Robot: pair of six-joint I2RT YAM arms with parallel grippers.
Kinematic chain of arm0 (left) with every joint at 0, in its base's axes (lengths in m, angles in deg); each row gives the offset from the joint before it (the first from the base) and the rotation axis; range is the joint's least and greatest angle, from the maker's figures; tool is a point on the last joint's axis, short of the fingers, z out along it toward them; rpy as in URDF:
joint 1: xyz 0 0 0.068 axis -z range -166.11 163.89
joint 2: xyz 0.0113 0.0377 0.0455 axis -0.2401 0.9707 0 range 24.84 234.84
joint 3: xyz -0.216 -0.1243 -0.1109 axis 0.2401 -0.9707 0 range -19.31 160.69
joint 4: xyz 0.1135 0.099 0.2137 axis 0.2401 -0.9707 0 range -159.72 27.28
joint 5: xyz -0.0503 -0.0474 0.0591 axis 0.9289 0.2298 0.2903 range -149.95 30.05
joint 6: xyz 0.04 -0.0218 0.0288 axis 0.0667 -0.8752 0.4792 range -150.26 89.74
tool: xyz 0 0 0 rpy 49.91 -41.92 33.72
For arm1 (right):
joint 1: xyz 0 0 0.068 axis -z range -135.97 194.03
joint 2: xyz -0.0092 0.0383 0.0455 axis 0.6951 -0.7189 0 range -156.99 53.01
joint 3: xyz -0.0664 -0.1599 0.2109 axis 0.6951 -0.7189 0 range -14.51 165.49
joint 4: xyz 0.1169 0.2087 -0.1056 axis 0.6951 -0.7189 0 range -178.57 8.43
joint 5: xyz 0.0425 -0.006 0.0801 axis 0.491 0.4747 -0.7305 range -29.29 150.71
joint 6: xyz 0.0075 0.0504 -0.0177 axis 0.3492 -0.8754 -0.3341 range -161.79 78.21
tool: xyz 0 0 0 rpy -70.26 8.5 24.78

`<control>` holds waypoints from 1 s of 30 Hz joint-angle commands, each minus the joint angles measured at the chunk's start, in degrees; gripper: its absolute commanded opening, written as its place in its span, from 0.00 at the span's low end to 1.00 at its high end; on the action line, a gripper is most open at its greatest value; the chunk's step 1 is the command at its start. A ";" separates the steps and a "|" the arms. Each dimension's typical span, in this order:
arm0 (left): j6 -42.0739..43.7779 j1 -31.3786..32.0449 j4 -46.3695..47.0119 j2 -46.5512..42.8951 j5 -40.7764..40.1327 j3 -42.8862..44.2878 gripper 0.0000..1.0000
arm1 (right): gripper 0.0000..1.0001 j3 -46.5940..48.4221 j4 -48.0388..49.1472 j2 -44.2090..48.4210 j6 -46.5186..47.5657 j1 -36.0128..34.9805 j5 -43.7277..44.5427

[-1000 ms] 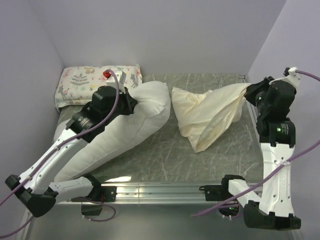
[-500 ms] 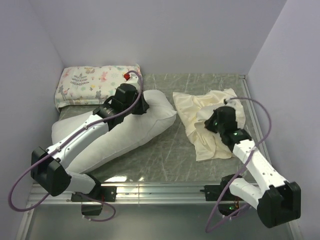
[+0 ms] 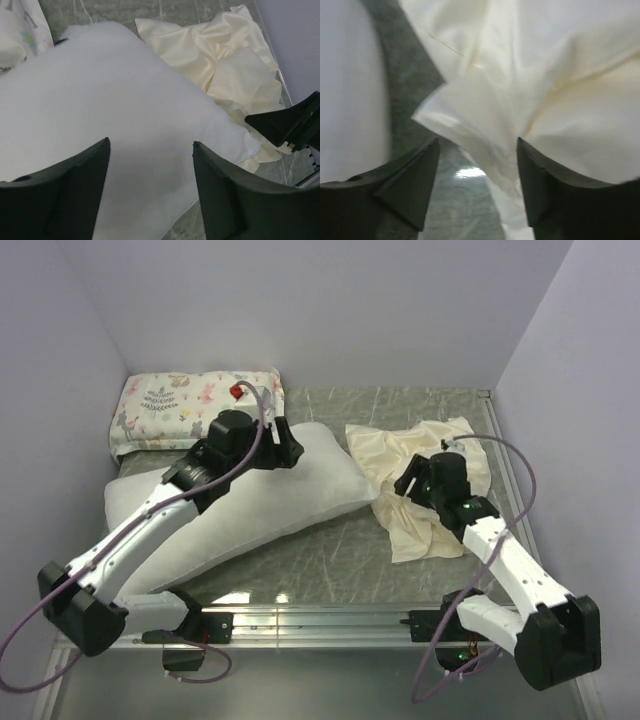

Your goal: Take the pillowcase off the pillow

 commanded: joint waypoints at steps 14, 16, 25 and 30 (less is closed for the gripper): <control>2.56 -0.29 -7.00 -25.94 -2.90 -4.43 0.83 | 0.95 17.96 -12.82 14.94 7.52 -0.27 -3.84; 2.65 -0.20 -7.26 -29.88 -3.69 -7.41 0.84 | 0.95 16.82 -11.68 15.11 7.26 -0.18 -5.59; 1.24 -0.29 -9.90 -40.44 -8.70 -14.28 0.86 | 0.96 12.69 -7.63 16.96 5.86 -0.18 -6.47; 0.71 -0.29 -9.46 -41.86 -8.71 -16.65 0.86 | 0.96 11.81 -6.84 17.05 5.68 -0.18 -6.65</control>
